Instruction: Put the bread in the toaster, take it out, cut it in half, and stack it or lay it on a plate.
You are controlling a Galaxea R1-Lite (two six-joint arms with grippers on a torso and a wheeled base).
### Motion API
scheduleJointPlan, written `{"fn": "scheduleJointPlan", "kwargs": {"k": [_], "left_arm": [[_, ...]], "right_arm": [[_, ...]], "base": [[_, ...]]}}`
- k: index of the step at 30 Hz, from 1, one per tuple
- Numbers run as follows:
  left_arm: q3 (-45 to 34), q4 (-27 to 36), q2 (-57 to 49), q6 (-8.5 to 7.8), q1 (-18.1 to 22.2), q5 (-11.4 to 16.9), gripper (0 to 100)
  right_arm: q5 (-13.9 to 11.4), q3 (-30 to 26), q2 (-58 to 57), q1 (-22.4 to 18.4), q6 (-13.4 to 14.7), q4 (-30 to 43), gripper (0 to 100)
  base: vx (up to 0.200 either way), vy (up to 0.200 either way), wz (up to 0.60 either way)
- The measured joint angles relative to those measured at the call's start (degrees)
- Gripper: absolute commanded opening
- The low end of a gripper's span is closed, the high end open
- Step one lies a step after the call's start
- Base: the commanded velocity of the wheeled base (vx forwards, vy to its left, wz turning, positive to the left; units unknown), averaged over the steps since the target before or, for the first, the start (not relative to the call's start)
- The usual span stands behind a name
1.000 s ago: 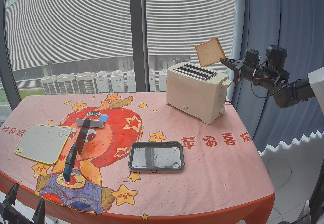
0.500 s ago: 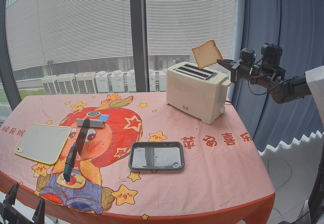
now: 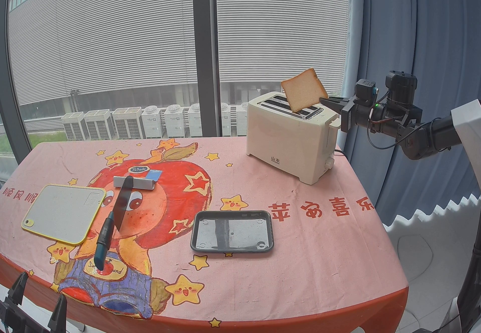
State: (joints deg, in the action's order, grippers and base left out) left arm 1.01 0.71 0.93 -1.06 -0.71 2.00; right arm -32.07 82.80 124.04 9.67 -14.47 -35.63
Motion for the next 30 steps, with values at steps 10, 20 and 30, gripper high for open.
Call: {"fn": "scheduleJointPlan", "kwargs": {"k": [10,20,30], "left_arm": [[0.0,0.0,0.0,0.00,0.0,0.0,100],[0.0,0.0,0.0,0.00,0.0,0.0,100],[0.0,0.0,0.0,0.02,0.0,0.0,100]], "right_arm": [[0.0,-0.2,0.0,-0.5,-0.6,0.1,0],[0.0,0.0,0.0,-0.8,-0.7,0.4,0],[0.0,-0.3,0.1,-0.5,-0.9,0.4,0]], "base": [[0.000,0.000,0.00],[0.000,0.000,0.00],[0.000,0.000,0.00]]}}
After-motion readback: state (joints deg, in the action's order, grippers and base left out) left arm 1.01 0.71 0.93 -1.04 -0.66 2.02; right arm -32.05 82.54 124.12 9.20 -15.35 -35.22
